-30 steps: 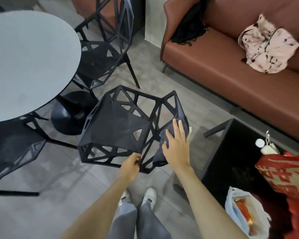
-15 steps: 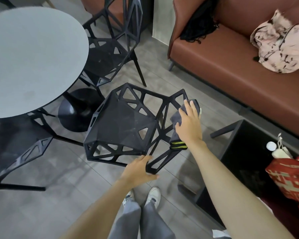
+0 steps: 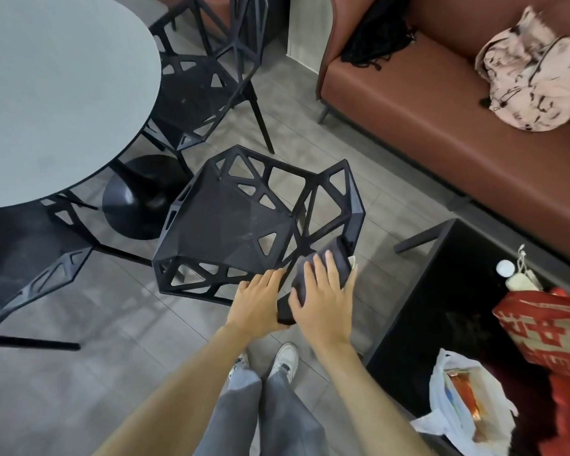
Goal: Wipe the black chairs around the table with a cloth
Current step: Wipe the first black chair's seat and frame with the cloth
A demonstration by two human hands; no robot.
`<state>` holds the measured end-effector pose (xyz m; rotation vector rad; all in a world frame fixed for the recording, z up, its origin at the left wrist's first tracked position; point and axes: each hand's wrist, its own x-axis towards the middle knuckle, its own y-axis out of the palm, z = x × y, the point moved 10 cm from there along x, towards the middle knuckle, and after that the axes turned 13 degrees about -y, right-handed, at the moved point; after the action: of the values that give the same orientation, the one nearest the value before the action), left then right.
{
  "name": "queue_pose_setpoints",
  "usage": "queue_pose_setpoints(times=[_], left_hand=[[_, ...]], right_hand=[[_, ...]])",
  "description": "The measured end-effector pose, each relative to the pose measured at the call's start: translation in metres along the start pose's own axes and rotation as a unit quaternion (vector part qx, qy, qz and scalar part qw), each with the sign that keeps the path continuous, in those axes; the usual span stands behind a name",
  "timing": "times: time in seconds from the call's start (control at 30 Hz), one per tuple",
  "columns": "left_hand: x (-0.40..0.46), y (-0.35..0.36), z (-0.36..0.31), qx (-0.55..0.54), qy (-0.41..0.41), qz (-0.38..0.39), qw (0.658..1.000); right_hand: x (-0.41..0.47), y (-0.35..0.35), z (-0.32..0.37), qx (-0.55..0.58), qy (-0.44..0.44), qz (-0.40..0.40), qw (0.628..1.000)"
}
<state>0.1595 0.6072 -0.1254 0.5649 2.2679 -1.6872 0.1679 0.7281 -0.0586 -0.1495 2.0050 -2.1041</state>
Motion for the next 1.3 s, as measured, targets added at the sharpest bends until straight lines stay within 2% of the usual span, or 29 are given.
queue_pose_setpoints(times=[0.07, 0.17, 0.33, 0.47, 0.7, 0.83, 0.93, 1.03, 1.13, 1.3], left_hand=[[-0.001, -0.004, 0.003, -0.016, -0.018, -0.023, 0.999], [0.001, -0.003, 0.002, -0.039, -0.047, -0.018, 0.998], [0.009, 0.003, -0.015, -0.049, -0.059, -0.016, 0.997], [0.012, 0.004, -0.018, -0.039, -0.061, -0.03, 0.997], [0.008, -0.007, -0.021, -0.031, -0.017, -0.082, 0.996], [0.008, -0.005, -0.024, -0.027, 0.002, -0.095, 0.995], [0.009, 0.002, -0.024, -0.025, -0.007, -0.071, 0.997], [0.006, 0.004, -0.023, -0.028, -0.016, -0.065, 0.997], [0.006, 0.005, -0.023, -0.024, -0.012, -0.066, 0.997], [0.003, 0.006, -0.024, -0.045, -0.008, -0.039, 0.998]], right_hand=[[0.011, -0.002, -0.012, -0.013, -0.042, 0.014, 0.999], [0.047, -0.008, -0.051, -0.064, -0.067, 0.031, 0.995], [0.1, -0.014, -0.109, -0.09, -0.028, 0.05, 0.994], [0.074, -0.013, -0.088, -0.078, -0.014, 0.04, 0.996], [-0.005, 0.011, 0.001, -0.01, -0.065, 0.046, 0.997], [0.009, 0.01, 0.004, -0.027, -0.161, 0.024, 0.986], [0.033, 0.002, -0.017, -0.06, -0.18, 0.042, 0.981], [0.059, -0.018, -0.06, -0.051, -0.153, 0.001, 0.987], [0.07, -0.032, -0.098, -0.005, -0.084, -0.068, 0.994], [0.025, -0.012, -0.078, 0.123, 0.017, -0.091, 0.988]])
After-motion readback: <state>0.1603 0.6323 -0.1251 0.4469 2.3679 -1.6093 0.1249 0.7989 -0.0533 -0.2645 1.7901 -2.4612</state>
